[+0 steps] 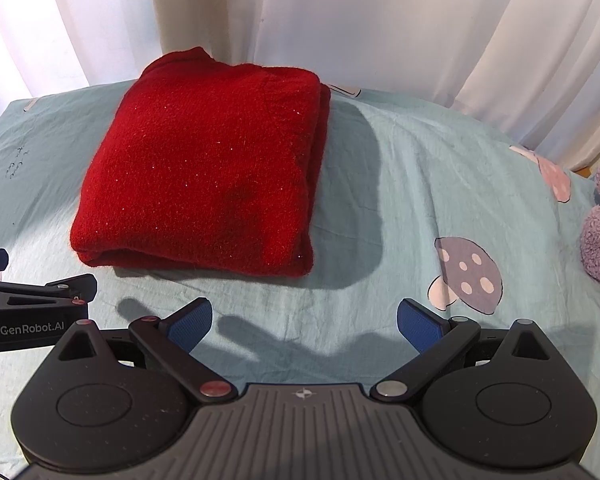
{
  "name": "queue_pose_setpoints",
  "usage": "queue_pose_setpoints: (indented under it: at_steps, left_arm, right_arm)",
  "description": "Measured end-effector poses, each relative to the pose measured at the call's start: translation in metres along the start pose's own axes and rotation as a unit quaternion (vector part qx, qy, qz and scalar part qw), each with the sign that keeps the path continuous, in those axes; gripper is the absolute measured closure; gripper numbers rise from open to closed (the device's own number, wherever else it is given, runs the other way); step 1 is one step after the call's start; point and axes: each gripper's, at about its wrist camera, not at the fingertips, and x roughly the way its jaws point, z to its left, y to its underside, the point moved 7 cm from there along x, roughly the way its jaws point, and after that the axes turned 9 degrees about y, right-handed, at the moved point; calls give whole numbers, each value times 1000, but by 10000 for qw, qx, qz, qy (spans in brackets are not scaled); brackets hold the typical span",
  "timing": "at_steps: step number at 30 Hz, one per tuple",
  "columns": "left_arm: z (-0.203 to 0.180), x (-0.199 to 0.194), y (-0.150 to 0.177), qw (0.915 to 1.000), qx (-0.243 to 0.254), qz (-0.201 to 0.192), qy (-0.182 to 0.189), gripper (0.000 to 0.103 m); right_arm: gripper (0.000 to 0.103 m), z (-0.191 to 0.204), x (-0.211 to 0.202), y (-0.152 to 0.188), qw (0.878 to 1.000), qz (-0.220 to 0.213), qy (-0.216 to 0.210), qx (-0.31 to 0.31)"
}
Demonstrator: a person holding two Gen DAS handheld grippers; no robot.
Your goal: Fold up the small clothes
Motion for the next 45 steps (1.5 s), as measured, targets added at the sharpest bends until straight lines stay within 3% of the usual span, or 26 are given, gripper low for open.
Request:
queue_pose_setpoints:
  at_steps: [29,45]
  left_arm:
    - [-1,4,0,9999,-48,25,97,0]
    - [-6,4,4,9998,203,12,21,0]
  right_arm:
    - [4,0,-2,-3,10000,-79,-1,13]
    - [4,-1,-2,-5,9999,-110,49,-29]
